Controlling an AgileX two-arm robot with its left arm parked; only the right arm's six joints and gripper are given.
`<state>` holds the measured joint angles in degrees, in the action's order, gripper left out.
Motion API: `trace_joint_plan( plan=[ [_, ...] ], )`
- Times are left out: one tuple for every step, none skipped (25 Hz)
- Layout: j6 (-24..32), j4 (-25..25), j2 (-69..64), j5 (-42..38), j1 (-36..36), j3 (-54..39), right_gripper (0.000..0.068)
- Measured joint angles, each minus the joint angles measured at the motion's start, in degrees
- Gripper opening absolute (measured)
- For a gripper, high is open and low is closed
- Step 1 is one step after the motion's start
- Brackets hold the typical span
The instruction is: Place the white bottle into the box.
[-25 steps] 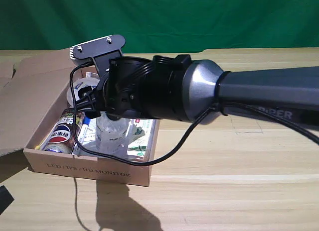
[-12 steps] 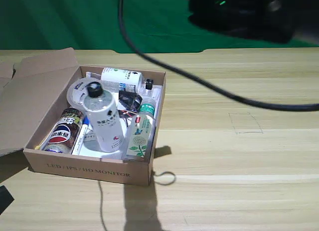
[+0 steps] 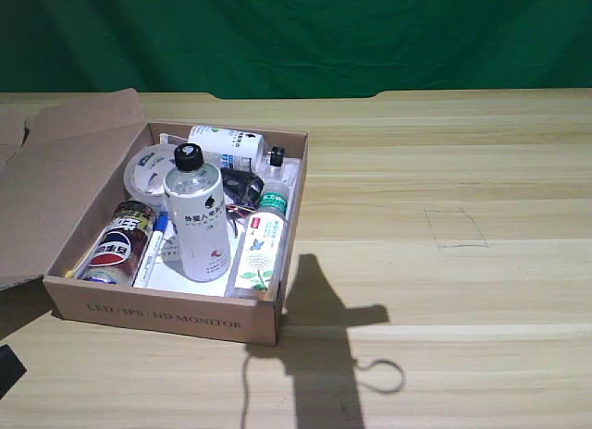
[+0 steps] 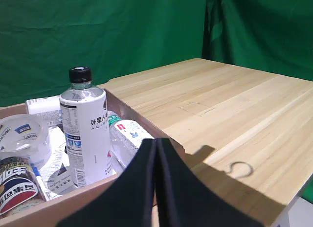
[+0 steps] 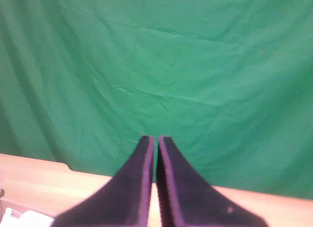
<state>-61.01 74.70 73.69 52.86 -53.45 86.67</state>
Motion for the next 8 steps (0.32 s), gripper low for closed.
trace_joint_plan(
  plan=[
    [0.1, -0.9, -0.4, 1.5, 0.0, 0.0, 0.0004],
    [0.1, -1.2, -0.6, 2.5, 0.0, 0.0, 0.0004],
    [0.1, -1.4, -0.6, 3.4, 0.0, 0.0, 0.0004],
    [0.1, -1.5, -0.6, 4.5, 0.0, 0.0, 0.0004],
    [0.1, -1.7, -0.6, 4.8, 0.0, 0.0, 0.0004],
    [0.1, -1.7, -0.6, 4.9, 0.0, 0.0, 0.0004],
    [0.1, -1.7, -0.6, 5.0, 0.0, 0.0, 0.0004],
    [0.2, -1.7, -0.6, 5.0, 0.0, 0.0, 0.0004]
  ],
)
